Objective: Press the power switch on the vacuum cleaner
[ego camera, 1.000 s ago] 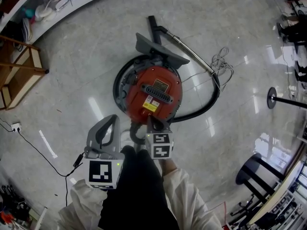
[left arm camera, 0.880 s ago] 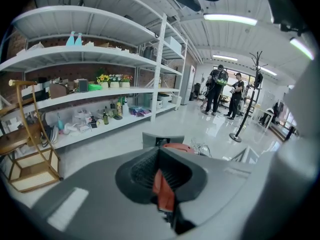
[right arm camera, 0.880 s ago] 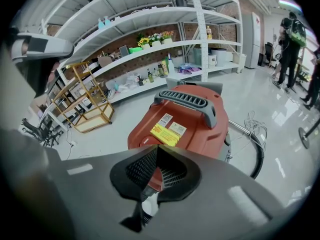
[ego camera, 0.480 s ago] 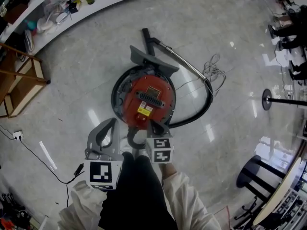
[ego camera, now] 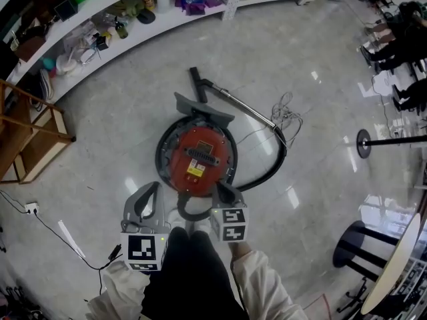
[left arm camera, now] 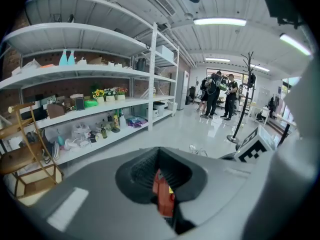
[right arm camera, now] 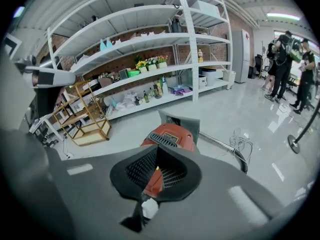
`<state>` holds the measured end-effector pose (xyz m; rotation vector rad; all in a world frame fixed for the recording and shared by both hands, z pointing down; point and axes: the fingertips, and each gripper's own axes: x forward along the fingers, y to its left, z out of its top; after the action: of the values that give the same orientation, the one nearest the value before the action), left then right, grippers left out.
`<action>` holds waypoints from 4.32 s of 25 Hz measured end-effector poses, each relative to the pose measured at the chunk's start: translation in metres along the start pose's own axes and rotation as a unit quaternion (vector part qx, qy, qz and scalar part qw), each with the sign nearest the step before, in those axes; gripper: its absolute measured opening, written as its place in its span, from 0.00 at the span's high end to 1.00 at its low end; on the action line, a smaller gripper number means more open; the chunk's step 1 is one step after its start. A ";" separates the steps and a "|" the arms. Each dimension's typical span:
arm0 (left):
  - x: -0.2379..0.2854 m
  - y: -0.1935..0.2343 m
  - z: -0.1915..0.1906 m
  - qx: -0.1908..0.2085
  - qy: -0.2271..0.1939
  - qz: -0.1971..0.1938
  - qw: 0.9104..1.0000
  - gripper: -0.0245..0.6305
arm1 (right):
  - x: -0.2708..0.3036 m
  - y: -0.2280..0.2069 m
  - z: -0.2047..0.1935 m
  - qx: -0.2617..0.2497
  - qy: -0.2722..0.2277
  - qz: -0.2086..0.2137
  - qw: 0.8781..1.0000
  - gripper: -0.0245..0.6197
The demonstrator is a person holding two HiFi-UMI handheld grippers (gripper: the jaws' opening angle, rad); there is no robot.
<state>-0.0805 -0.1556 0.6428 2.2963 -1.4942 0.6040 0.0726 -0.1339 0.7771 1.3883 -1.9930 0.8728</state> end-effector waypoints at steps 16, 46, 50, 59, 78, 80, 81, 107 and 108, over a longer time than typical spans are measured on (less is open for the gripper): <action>-0.037 0.000 0.083 0.029 -0.035 0.008 0.999 0.96 | -0.117 -0.022 0.095 0.020 -0.100 -0.026 0.994 0.96; -0.119 0.007 0.206 0.068 -0.126 0.000 0.990 0.96 | -0.305 -0.002 0.231 -0.006 -0.278 -0.052 0.959 0.96; -0.123 0.004 0.221 0.070 -0.141 -0.004 0.987 0.96 | -0.321 0.003 0.240 -0.006 -0.293 -0.051 0.955 0.96; -0.129 -0.009 0.241 0.075 -0.165 -0.009 0.983 0.96 | -0.349 0.002 0.254 -0.006 -0.322 -0.054 0.945 0.96; -0.139 -0.050 0.221 0.085 -0.147 0.005 0.985 0.96 | -0.354 -0.019 0.226 0.004 -0.320 -0.020 0.947 0.96; -0.140 -0.052 0.222 0.088 -0.146 0.007 0.985 0.96 | -0.355 -0.020 0.226 0.006 -0.321 -0.018 0.947 0.96; -0.141 -0.052 0.223 0.089 -0.146 0.008 0.985 0.96 | -0.355 -0.020 0.226 0.007 -0.321 -0.017 0.947 0.96; -0.214 -0.015 0.182 0.080 -0.164 -0.020 0.983 0.96 | -0.381 0.064 0.176 0.005 -0.317 -0.050 0.947 0.96; -0.220 -0.011 0.178 0.079 -0.165 -0.021 0.983 0.96 | -0.380 0.072 0.171 0.005 -0.316 -0.051 0.947 0.96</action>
<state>-0.1198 -0.0681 0.3764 2.6457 -1.5838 0.3525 0.1104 -0.0236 0.3703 1.9326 -2.3344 0.4096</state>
